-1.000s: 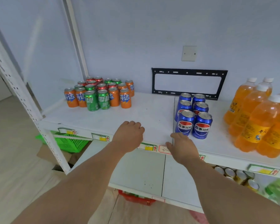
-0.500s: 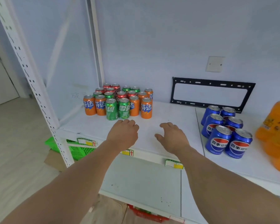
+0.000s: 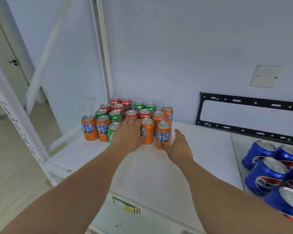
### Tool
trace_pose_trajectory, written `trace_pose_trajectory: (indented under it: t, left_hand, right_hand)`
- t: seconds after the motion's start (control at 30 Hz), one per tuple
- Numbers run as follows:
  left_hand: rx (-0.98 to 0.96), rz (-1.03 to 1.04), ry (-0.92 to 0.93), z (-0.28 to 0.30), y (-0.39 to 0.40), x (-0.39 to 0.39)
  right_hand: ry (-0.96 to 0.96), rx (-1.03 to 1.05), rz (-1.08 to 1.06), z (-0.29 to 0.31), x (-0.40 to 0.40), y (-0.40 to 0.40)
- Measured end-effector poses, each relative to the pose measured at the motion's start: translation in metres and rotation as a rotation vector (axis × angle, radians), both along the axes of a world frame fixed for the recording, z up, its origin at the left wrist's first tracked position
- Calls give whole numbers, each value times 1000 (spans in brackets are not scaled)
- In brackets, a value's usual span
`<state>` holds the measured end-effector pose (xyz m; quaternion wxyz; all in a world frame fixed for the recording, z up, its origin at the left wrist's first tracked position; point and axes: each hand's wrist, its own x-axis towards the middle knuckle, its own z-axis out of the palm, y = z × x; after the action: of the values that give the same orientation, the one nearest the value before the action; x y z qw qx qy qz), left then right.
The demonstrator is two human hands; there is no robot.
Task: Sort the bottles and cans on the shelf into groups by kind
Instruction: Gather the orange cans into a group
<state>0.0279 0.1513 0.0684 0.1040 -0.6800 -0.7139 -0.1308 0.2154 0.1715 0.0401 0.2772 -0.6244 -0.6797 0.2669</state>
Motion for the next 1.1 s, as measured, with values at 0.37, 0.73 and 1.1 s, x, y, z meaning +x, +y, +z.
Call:
trace_pose_trajectory:
  t: [0.37,0.73,1.1]
  left_hand:
    - [-357,-8,38,3,91,1]
    - [-318,-201,-610,12,96,14]
    - [-203,-375,-1316,20,80,59]
  right_hand:
    - [396,-173,-62,-31,-23,52]
    - [635,-52,-273,-35,15,13]
    - [743,-44,-493,-22,67,8]
